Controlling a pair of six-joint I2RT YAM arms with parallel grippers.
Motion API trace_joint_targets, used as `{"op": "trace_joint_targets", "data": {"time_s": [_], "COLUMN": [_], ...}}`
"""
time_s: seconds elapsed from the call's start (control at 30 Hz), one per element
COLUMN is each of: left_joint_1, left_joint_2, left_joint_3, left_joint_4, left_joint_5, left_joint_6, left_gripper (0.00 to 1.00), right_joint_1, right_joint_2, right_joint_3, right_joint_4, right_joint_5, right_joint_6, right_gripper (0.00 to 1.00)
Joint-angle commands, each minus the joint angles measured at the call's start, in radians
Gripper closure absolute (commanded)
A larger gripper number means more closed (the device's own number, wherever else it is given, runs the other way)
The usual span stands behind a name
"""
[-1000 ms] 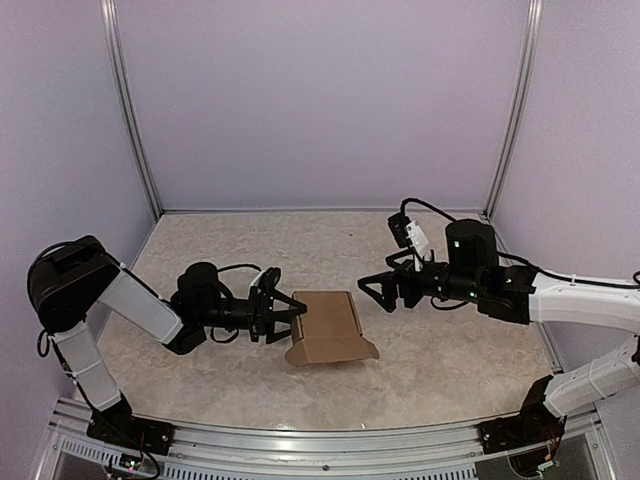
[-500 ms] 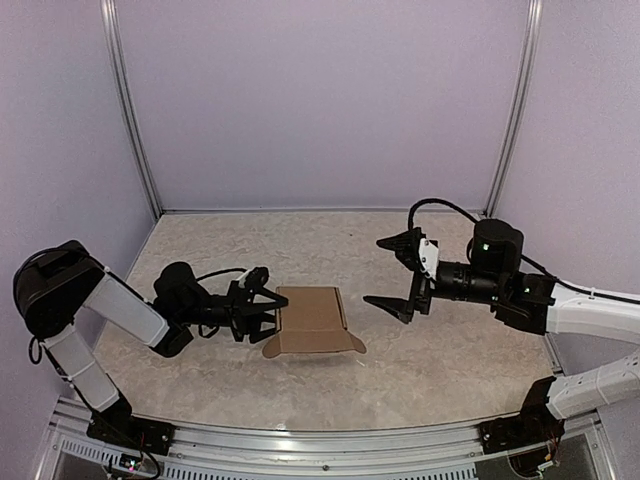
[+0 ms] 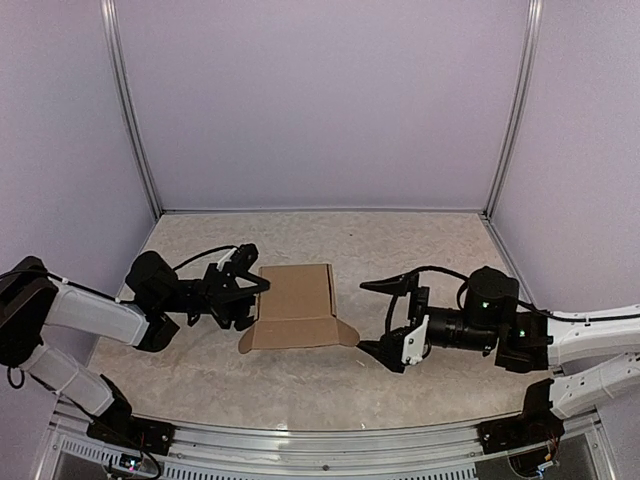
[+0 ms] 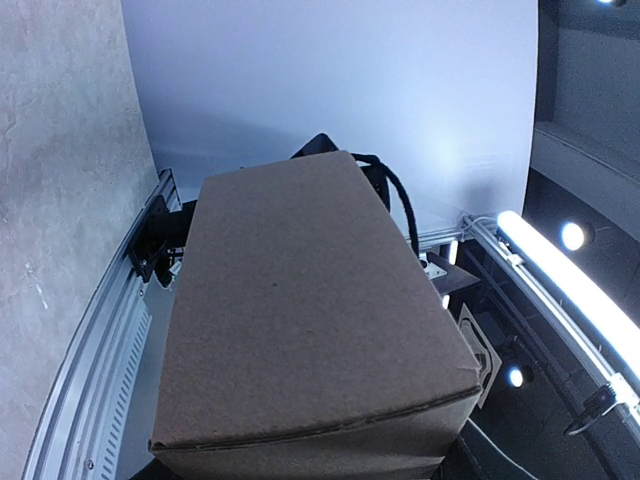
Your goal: Fold the paper box
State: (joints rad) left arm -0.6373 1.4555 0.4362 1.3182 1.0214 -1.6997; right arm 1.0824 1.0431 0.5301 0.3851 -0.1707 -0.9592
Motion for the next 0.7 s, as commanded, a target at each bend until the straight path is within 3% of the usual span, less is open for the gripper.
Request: {"op": "trace_joint_targets", "data": {"time_s": [0.0, 0.2, 0.47, 0.67], "left_joint_1": [-0.004, -0.048, -0.09, -0.109], "left_joint_2": [-0.063, -0.081, -0.097, -0.1], "left_joint_3": [-0.006, 0.004, 0.026, 0.024], "left_joint_4": [0.26, 0.259, 0.26, 0.26], "left_joint_5": [0.035, 0.031, 0.034, 0.039], "left_joint_6": [-0.025, -0.04, -0.049, -0.054], "left_gripper": [1.0, 1.0, 1.0, 1.0], "right_joint_1": [0.119, 0.229, 0.315, 0.363], "right_joint_2": [0.016, 0.063, 0.136, 0.144], "right_joint_3": [-0.032, -0.044, -0.032, -0.002], "right_joint_4": [0.21, 0.379, 0.419, 0.4], "right_joint_5": [0.199, 0.321, 0.407, 0.441], "right_joint_6": [-0.198, -0.384, -0.605, -0.656], "right_gripper": [0.0, 0.0, 0.0, 0.0]}}
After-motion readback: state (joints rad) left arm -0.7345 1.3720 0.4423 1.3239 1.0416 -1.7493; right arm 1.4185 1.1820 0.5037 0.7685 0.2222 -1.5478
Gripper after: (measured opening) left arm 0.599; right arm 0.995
